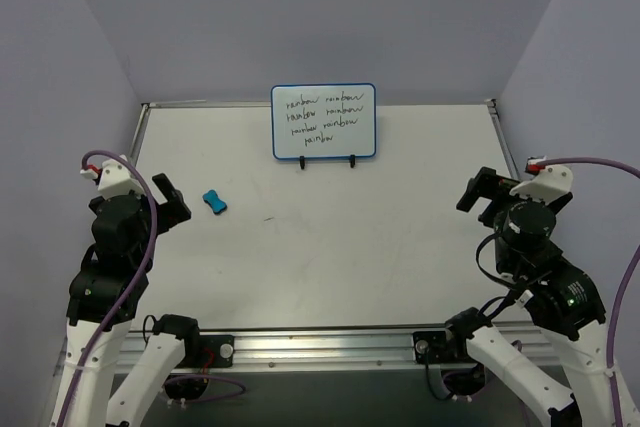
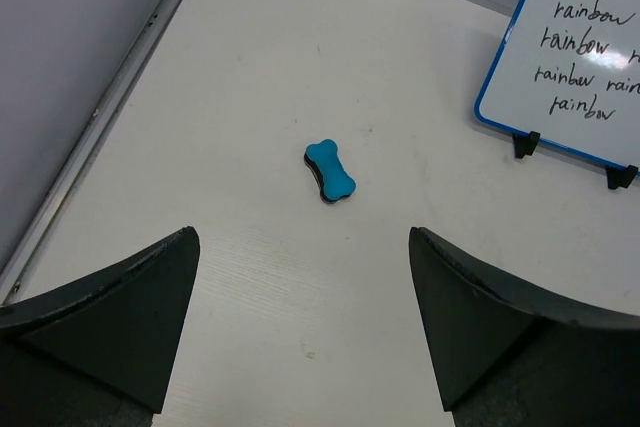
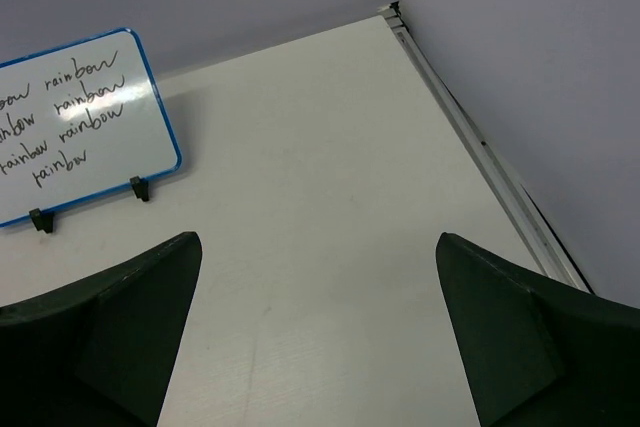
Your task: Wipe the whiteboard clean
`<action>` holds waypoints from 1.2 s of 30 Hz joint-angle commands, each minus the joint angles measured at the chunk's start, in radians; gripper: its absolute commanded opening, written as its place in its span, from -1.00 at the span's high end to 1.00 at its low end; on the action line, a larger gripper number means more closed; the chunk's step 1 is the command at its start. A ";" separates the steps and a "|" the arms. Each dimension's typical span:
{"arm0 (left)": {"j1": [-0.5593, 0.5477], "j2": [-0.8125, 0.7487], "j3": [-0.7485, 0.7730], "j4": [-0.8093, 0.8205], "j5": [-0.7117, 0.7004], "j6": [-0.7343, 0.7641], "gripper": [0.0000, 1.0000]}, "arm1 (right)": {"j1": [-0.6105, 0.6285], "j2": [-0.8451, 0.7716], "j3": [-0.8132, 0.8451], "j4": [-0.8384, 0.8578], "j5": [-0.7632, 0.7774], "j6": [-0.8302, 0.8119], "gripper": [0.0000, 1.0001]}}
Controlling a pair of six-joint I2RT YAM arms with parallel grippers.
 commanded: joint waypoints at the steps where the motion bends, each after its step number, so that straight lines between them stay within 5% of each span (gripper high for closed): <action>1: -0.002 -0.006 0.000 0.059 0.043 0.017 -0.88 | 0.009 0.008 -0.001 0.050 -0.027 0.009 -1.00; 8: -0.001 0.011 -0.002 0.074 0.084 0.017 -0.88 | 0.009 0.000 -0.208 0.401 -0.371 0.112 -1.00; 14: -0.002 0.018 -0.009 0.068 0.091 0.028 -0.88 | 0.013 0.482 -0.228 0.662 -0.370 0.126 -0.99; 25: -0.004 0.032 -0.016 0.067 0.115 0.036 -0.88 | 0.009 1.205 0.107 0.789 -0.415 0.078 -0.35; 36: -0.005 0.035 -0.019 0.068 0.124 0.042 -0.88 | -0.011 1.410 0.204 0.889 -0.438 0.002 0.09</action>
